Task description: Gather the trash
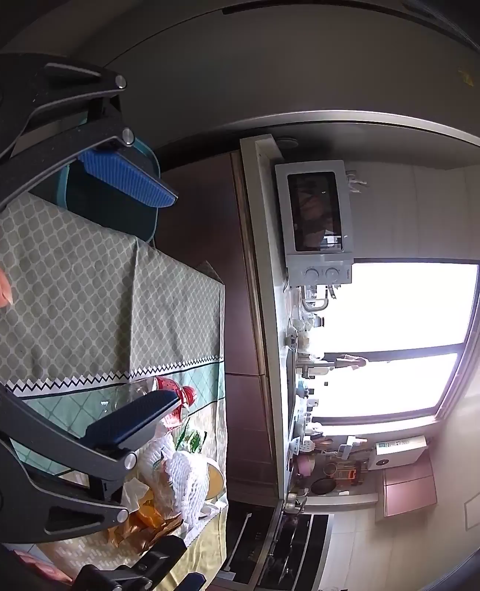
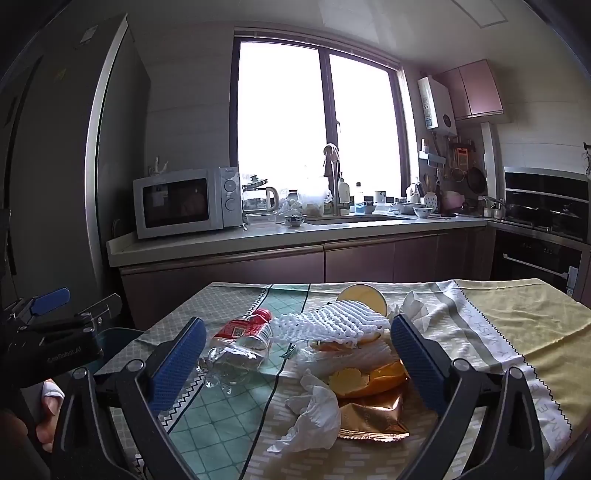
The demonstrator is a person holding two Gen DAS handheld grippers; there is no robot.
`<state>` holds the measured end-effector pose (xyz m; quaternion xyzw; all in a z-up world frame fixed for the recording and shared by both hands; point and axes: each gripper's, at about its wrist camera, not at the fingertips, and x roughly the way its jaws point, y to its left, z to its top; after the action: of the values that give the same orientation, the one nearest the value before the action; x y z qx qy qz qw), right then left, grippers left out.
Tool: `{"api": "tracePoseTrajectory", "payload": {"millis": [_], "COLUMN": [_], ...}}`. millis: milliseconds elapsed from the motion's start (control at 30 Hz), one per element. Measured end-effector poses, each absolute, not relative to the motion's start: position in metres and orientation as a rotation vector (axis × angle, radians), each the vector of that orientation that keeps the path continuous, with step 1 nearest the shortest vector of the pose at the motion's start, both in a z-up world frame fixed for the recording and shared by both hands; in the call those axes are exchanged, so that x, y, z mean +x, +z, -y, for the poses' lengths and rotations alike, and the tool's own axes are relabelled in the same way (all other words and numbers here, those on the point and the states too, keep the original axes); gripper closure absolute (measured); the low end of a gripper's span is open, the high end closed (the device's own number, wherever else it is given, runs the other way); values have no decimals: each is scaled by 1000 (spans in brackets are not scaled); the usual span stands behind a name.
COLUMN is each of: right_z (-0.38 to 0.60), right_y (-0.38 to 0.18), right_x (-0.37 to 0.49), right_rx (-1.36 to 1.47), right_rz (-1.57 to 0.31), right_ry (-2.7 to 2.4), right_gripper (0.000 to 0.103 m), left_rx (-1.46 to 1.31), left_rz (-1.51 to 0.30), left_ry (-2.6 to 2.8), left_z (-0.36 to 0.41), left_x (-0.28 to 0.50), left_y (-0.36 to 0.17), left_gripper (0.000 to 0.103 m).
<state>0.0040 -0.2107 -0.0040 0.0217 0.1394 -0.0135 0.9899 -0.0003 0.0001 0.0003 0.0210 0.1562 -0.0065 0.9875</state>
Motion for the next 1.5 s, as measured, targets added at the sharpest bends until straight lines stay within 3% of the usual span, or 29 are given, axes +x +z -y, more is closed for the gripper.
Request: {"api": "tracePoseTrajectory", "payload": {"millis": [1500], "right_z": [207], "right_y": [-1], "right_x": [-2], "right_rx": [72], "right_rz": [-265], "right_ry": [-7], "right_gripper": [6], "left_rx": [41], "left_rz": [-311], "left_ry": [-17], "left_z": [-2], "left_x": [-6], "left_y": [1], "left_gripper": [5]}}
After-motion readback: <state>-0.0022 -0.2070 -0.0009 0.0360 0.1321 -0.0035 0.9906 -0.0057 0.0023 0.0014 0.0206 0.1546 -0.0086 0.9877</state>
